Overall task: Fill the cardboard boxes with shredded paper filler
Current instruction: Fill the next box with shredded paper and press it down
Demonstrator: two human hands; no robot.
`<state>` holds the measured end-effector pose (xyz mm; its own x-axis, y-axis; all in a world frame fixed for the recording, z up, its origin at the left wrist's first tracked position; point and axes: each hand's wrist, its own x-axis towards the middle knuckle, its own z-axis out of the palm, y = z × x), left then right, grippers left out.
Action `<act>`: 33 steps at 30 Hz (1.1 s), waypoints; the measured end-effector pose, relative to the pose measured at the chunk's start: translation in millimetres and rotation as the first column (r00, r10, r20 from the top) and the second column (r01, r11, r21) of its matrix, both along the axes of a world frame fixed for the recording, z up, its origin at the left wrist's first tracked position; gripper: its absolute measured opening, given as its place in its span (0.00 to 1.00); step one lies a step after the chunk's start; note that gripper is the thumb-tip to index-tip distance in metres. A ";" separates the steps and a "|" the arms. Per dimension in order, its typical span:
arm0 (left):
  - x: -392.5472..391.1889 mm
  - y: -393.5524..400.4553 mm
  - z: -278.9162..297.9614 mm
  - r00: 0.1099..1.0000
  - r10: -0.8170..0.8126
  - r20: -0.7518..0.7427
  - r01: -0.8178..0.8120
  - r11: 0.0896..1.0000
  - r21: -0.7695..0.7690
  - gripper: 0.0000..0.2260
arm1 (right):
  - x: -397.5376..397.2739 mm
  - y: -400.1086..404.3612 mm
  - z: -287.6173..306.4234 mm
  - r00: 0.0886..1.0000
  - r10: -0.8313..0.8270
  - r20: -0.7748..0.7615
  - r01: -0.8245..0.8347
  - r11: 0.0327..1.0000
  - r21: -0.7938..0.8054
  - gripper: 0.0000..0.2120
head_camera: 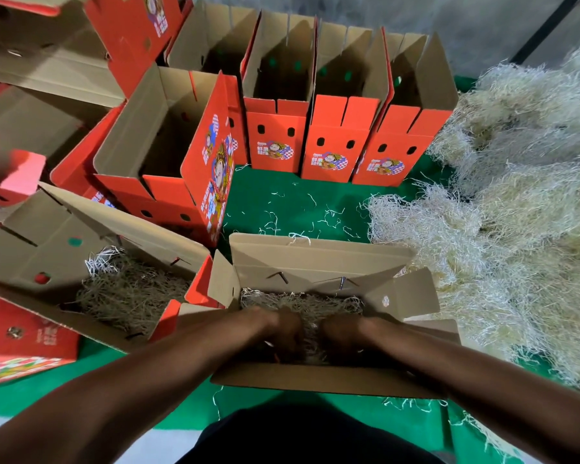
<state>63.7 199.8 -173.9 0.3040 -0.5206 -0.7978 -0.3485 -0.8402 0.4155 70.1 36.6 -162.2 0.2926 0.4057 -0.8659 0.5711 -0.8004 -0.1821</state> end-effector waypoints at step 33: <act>-2.3 18.6 20.4 0.957 -0.005 0.291 -0.111 0.917 0.383 0.39 | -3.2 -8.2 5.3 0.921 0.113 0.372 -0.030 0.975 -0.222 0.29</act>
<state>61.3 218.4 -153.6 0.5631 -0.1611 -0.8105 -0.3516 -0.9343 -0.0586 66.9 28.3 -156.9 0.5933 0.2605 -0.7616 0.6204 -0.7509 0.2264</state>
